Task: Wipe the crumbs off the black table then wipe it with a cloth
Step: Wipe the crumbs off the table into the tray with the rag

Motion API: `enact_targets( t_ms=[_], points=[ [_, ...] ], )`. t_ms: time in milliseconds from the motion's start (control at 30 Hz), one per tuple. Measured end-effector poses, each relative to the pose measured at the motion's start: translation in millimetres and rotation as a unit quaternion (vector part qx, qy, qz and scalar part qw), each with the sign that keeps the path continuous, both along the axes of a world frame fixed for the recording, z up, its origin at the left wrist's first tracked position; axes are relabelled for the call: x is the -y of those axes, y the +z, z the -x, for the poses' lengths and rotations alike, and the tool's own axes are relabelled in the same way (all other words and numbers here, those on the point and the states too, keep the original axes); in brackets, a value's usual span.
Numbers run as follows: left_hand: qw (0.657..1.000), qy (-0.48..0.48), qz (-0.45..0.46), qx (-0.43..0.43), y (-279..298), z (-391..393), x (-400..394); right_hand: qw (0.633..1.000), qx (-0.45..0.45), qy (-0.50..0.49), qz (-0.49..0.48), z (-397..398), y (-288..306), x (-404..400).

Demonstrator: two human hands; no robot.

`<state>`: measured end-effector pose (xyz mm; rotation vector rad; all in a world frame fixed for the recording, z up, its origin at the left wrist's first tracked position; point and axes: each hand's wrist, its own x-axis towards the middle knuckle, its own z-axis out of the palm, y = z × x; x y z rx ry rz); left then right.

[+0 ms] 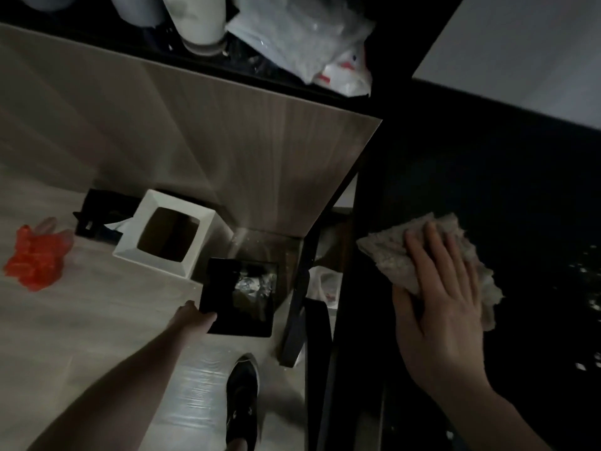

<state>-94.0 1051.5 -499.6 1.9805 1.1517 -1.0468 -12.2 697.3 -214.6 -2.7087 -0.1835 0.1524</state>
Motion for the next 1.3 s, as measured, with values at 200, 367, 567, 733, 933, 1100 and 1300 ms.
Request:
enact_targets(
  t_ms=[200, 367, 567, 733, 933, 1100, 1300],
  points=[
    [1.0, 0.011, -0.009, 0.01, -72, -10, 1, 0.999, 0.044, -0.013, 0.016, 0, -8, -5],
    [0.998, -0.012, -0.056, 0.022, -111, -11, -12, 0.996, 0.087, -0.02, 0.015, -1, -15, -8],
    [0.994, -0.063, -0.077, 0.047, -95, -2, 2, 0.996, 0.084, -0.012, 0.005, 0, -14, -7],
    [0.993, -0.06, -0.083, 0.065, -15, 28, 26, 0.998, 0.056, -0.006, -0.006, 2, -8, -3],
    [0.991, -0.053, -0.107, 0.063, 78, 74, 24, 0.998, 0.047, -0.002, -0.033, 1, -5, 5],
    [0.99, -0.049, -0.125, 0.049, 160, 115, 24, 0.992, -0.054, 0.007, -0.115, 3, 34, 22],
    [0.988, 0.0, -0.149, 0.039, 253, 169, 47, 0.972, -0.102, -0.052, -0.207, 11, 90, 80]
  ],
)
